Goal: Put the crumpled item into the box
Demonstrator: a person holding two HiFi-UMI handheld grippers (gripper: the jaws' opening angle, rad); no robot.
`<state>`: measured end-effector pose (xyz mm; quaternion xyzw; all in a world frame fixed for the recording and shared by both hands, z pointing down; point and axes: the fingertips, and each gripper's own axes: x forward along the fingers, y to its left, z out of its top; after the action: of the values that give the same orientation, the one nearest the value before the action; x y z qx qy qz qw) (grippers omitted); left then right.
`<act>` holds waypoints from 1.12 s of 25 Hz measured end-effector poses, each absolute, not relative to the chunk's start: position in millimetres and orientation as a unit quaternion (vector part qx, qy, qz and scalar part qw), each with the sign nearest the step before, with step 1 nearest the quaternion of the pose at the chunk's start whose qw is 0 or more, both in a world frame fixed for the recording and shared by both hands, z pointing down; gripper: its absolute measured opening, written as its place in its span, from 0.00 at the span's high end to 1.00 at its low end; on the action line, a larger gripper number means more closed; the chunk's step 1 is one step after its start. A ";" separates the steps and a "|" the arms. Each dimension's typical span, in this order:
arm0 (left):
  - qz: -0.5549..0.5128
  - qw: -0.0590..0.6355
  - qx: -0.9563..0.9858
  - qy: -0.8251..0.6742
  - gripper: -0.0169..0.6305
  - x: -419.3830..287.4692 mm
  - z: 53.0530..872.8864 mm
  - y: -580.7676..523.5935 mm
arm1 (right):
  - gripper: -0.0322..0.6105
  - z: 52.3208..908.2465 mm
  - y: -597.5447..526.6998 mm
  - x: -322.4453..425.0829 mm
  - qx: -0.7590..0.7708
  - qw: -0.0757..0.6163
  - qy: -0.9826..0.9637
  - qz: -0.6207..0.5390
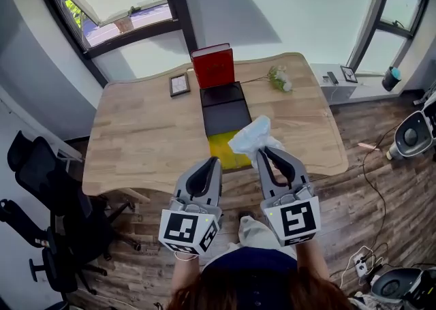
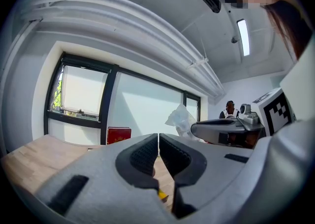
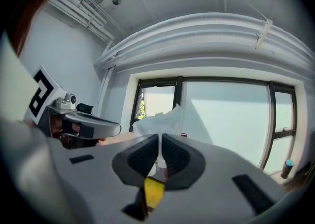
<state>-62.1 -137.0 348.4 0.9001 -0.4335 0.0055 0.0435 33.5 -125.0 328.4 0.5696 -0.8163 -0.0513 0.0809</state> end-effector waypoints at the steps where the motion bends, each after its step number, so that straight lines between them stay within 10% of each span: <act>1: 0.006 0.044 0.900 -0.433 0.93 -61.5 348.8 -140.8 | 0.90 330.4 -128.7 33.7 0.569 0.084 -0.817 -0.049; 28: 0.008 0.063 0.890 -0.452 0.93 -52.8 359.1 -208.3 | 0.90 391.0 -207.2 32.1 0.522 0.163 -0.837 -0.035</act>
<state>-52.8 -208.3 359.1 0.8898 -0.4520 0.0076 0.0630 32.1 -207.2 391.0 0.5217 -0.8367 -0.0348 0.1628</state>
